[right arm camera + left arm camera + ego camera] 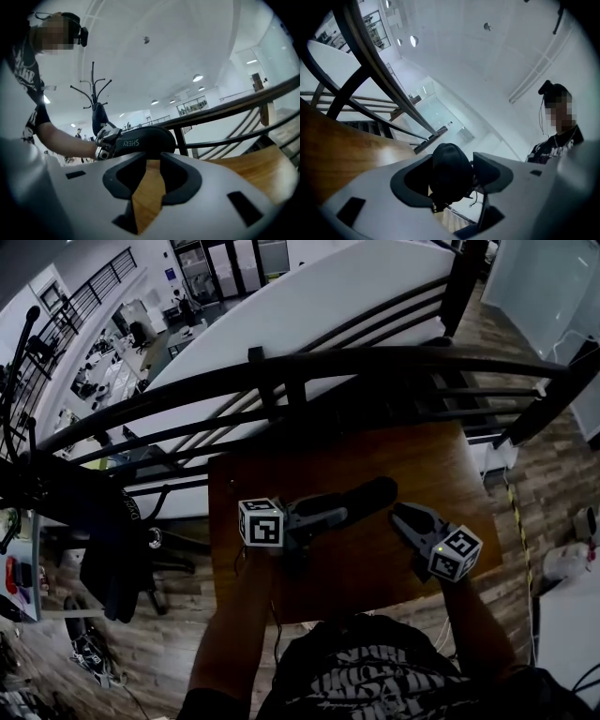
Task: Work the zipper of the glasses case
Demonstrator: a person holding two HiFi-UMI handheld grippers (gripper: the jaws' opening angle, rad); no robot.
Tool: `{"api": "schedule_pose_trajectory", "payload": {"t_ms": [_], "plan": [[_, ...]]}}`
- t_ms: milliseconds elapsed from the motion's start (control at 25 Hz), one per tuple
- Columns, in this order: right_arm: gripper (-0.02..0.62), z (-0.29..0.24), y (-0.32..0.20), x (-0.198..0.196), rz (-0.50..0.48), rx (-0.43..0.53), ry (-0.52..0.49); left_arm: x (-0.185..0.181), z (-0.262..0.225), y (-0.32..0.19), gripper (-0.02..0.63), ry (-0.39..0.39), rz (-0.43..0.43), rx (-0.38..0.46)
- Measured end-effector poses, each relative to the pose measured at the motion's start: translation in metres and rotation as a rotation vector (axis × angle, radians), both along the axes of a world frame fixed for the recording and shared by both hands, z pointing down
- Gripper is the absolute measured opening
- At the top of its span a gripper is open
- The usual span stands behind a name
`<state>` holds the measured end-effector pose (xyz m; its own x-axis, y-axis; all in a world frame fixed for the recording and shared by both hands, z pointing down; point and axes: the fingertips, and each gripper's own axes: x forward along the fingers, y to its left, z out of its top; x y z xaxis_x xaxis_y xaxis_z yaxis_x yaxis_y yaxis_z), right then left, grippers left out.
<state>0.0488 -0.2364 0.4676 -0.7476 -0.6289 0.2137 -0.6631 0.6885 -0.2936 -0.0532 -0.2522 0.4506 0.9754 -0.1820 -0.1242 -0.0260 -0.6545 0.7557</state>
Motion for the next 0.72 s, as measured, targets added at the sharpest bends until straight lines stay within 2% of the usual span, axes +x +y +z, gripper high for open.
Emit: {"api": "schedule_pose_trajectory", "payload": {"t_ms": [240, 480, 600, 720], "plan": [[0.137, -0.008, 0.008, -0.002, -0.29, 0.137, 0.296, -0.003, 0.007, 0.015, 0.281, 0.008, 0.059, 0.0], [0.275, 0.008, 0.021, -0.016, -0.583, 0.16, 0.542, -0.002, 0.017, 0.031, 0.277, 0.023, 0.067, -0.017], [0.307, 0.016, 0.022, -0.021, -0.66, 0.158, 0.591, -0.002, 0.027, 0.04, 0.272, 0.035, 0.056, -0.044], [0.305, 0.022, 0.018, -0.03, -0.665, 0.155, 0.584, -0.007, 0.036, 0.044, 0.268, 0.062, 0.024, -0.073]]}}
